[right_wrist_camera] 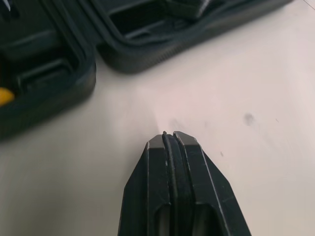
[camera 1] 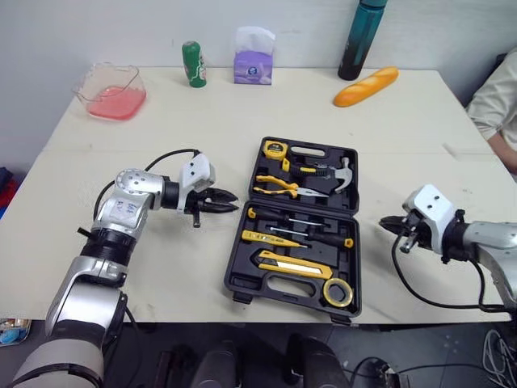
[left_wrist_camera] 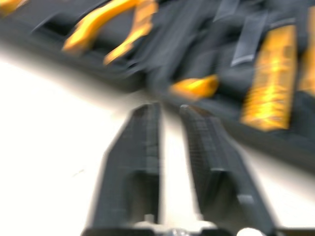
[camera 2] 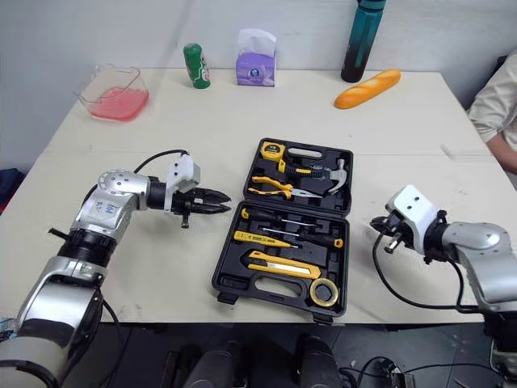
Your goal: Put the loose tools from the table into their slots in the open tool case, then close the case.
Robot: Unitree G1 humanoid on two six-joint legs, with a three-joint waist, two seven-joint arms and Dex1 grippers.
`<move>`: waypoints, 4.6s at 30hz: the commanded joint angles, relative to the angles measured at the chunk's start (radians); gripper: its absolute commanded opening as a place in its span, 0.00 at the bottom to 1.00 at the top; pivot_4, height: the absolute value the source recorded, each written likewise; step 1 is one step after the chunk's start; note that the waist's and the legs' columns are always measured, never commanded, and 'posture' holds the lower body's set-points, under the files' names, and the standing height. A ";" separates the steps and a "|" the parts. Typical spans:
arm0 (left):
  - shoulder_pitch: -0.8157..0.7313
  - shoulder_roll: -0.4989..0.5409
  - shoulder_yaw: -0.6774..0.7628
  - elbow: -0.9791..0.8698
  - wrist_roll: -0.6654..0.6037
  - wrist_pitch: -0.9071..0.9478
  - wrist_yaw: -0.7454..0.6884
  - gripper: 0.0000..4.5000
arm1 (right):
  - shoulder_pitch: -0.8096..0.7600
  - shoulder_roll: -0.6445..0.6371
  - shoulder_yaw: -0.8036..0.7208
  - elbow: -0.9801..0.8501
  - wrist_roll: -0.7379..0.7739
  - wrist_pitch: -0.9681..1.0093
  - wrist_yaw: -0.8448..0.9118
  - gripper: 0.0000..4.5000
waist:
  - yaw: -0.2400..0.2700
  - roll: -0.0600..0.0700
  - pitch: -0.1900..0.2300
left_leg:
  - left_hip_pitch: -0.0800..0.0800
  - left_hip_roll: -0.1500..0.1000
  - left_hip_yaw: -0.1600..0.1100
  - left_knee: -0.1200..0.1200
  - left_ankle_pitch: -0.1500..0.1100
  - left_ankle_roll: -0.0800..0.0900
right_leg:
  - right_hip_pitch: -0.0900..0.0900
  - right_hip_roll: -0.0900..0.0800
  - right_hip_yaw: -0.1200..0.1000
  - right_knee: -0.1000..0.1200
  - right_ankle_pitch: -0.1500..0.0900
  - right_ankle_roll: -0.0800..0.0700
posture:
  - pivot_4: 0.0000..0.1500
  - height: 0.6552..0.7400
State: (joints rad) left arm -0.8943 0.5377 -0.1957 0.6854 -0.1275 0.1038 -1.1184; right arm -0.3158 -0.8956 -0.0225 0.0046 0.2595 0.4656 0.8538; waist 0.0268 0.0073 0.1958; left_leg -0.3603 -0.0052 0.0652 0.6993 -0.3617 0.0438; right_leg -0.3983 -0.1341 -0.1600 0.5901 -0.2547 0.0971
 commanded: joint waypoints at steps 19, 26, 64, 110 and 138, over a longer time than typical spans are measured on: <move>0.183 -0.104 -0.026 -0.347 0.019 0.158 -0.027 0.01 | -0.054 0.090 0.047 -0.168 0.012 0.100 0.077 0.00 | -0.004 0.000 0.000 | -0.006 0.000 0.001 0.001 0.000 -0.001 | -0.008 0.000 0.001 0.001 0.000 0.000 | 1.00 0.91; 0.252 -0.093 -0.014 -0.497 0.027 0.304 0.029 0.01 | -0.048 0.087 0.039 -0.148 -0.025 0.085 0.058 0.00 | -0.001 0.000 0.000 | -0.009 0.000 0.001 0.002 0.001 -0.001 | -0.011 0.001 0.002 0.004 0.000 0.000 | 1.00 0.91; -0.025 -0.140 0.142 -0.395 -0.145 1.075 0.454 1.00 | -0.397 0.228 -0.099 -0.033 0.182 0.871 -0.330 0.99 | -0.002 0.000 0.000 | -0.010 -0.001 0.002 0.001 0.002 -0.002 | -0.013 0.001 0.003 0.005 0.000 0.000 | 1.00 0.91; 0.220 -0.108 0.144 -0.492 0.156 -0.033 0.672 0.00 | -0.077 0.376 -0.071 -0.070 -0.207 -0.635 -0.378 0.00 | -0.023 0.003 -0.005 | -0.027 -0.001 0.026 -0.001 0.005 -0.002 | -0.043 0.000 0.013 0.016 0.001 0.000 | 1.00 0.91; 0.683 0.411 0.574 -0.928 -0.641 0.757 0.206 0.99 | 0.869 -0.135 -0.630 -0.614 0.481 -0.063 0.292 0.49 | 0.004 0.002 -0.004 | 0.007 0.012 0.023 -0.001 -0.012 -0.004 | -0.012 0.002 0.028 0.004 -0.001 -0.009 | 1.00 0.91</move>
State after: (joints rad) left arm -0.1870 0.9586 0.4111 -0.2563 -0.8087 0.9128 -0.9265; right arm 0.5488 -1.0435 -0.6742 -0.5800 0.7726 0.4141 1.1326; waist 0.0310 0.0094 0.1916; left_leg -0.3523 0.0072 0.0896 0.6983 -0.3733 0.0391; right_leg -0.4104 -0.1314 -0.1323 0.5955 -0.2554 0.0882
